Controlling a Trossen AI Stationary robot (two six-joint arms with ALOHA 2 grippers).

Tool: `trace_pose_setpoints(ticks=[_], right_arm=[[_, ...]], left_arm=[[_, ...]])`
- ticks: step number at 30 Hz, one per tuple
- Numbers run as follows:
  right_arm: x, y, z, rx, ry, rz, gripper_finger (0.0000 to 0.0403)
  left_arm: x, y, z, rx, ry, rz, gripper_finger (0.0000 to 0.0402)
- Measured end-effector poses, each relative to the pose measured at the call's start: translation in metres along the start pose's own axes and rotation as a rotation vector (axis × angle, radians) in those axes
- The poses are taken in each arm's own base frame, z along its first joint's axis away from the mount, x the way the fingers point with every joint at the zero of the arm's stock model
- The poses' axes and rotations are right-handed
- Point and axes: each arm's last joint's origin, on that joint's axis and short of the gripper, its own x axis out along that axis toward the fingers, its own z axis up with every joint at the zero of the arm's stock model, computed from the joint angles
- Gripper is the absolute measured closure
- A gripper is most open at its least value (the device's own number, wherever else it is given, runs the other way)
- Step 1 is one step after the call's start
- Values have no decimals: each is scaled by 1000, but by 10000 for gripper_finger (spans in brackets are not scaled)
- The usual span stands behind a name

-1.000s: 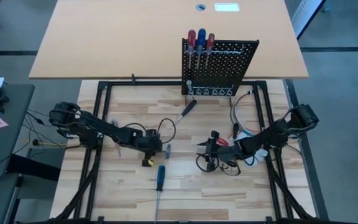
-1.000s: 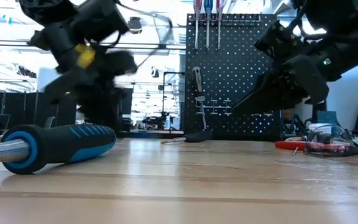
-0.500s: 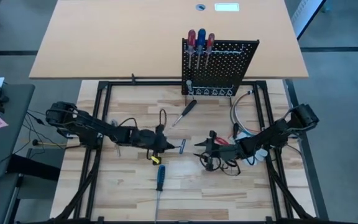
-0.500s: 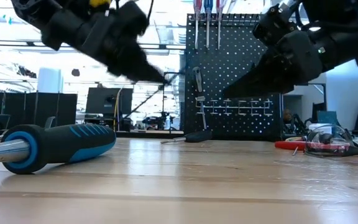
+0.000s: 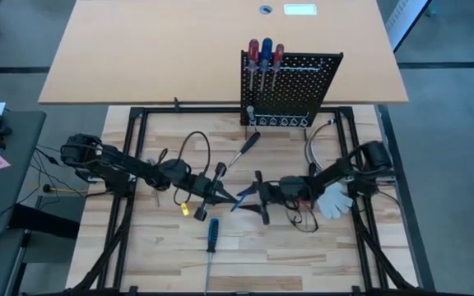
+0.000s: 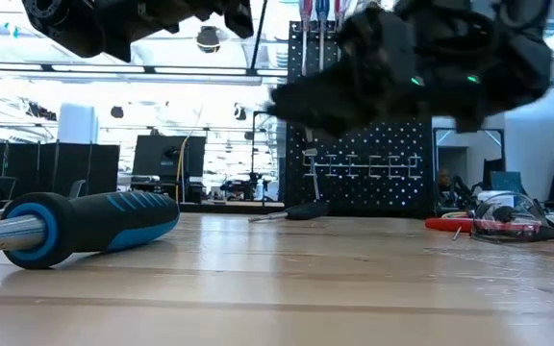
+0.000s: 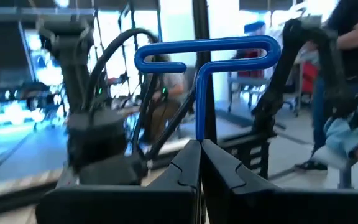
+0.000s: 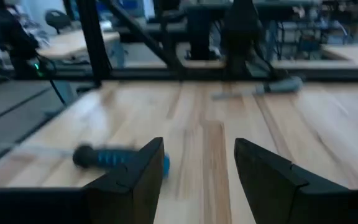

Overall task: Hang tools onto peg board
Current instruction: Hang the blue pick tool on the pegboard

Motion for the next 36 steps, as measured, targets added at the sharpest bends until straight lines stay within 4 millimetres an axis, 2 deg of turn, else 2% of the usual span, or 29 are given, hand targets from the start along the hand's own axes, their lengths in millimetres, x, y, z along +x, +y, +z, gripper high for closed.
trace_pose_setpoints(ticks=[4, 8, 20, 30, 36], right_arm=[[17, -6, 18, -4, -55, 49, 200], [23, -8, 27, -5, -49, 106, 220], [23, -4, 27, -29, -54, 125, 392], [23, -1, 26, 5, -44, 133, 401], [22, -1, 26, 18, -48, 126, 402]], left_arm=[[0, -1, 2, 3, -22, -19, 401], [1, -2, 2, 5, -22, -26, 401], [1, -2, 3, 10, -24, -22, 401], [1, -1, 1, 11, -2, 1, 397], [-7, 13, -19, 6, 211, 38, 352]])
